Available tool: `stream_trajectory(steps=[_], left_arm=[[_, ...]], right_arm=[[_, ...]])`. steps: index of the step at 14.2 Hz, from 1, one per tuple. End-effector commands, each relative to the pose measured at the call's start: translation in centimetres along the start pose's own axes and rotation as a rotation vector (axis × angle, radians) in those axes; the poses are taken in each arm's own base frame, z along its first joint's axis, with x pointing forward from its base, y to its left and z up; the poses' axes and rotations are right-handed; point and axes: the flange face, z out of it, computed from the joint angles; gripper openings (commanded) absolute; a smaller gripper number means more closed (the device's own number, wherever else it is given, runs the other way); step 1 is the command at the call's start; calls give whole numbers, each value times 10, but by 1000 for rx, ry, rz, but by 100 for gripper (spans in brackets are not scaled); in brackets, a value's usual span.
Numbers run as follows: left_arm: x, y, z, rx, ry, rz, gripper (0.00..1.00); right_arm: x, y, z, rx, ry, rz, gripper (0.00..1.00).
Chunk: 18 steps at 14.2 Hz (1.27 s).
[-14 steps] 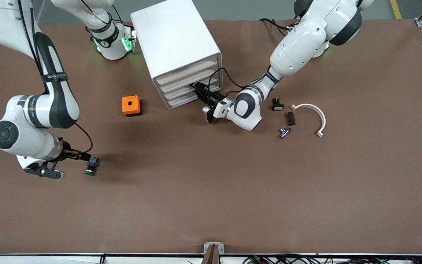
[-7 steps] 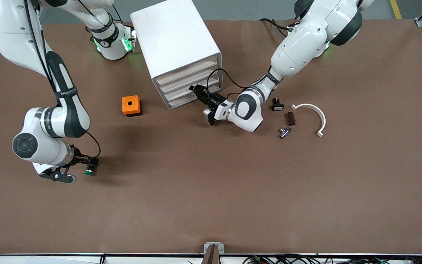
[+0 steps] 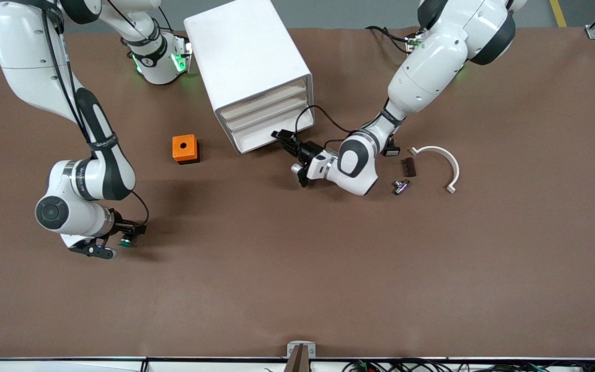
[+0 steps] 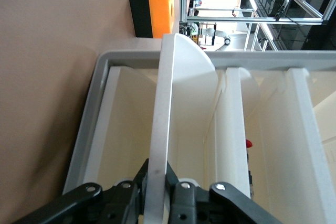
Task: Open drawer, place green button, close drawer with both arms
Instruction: 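Pull the drawer open with the left gripper while the right gripper grasps the button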
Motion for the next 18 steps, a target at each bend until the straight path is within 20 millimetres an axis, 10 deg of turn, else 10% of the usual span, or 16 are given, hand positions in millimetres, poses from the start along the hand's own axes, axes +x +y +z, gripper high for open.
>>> stream_trajectory(steps=[1,7,13,18], left_arm=[[17,-4,-23,11,14,-15,0],[37,-20,-47,31,54,2,0],[45,-26,-67,48,53,2,0],[51,-29,-96,96,64,3,0]], right_arm=[[2,3,8,-10,-2,7,100],[2,3,19,-13,-16,8,100],[4,3,13,-10,-10,11,24],[5,-1,-1,-8,1,-9,12]])
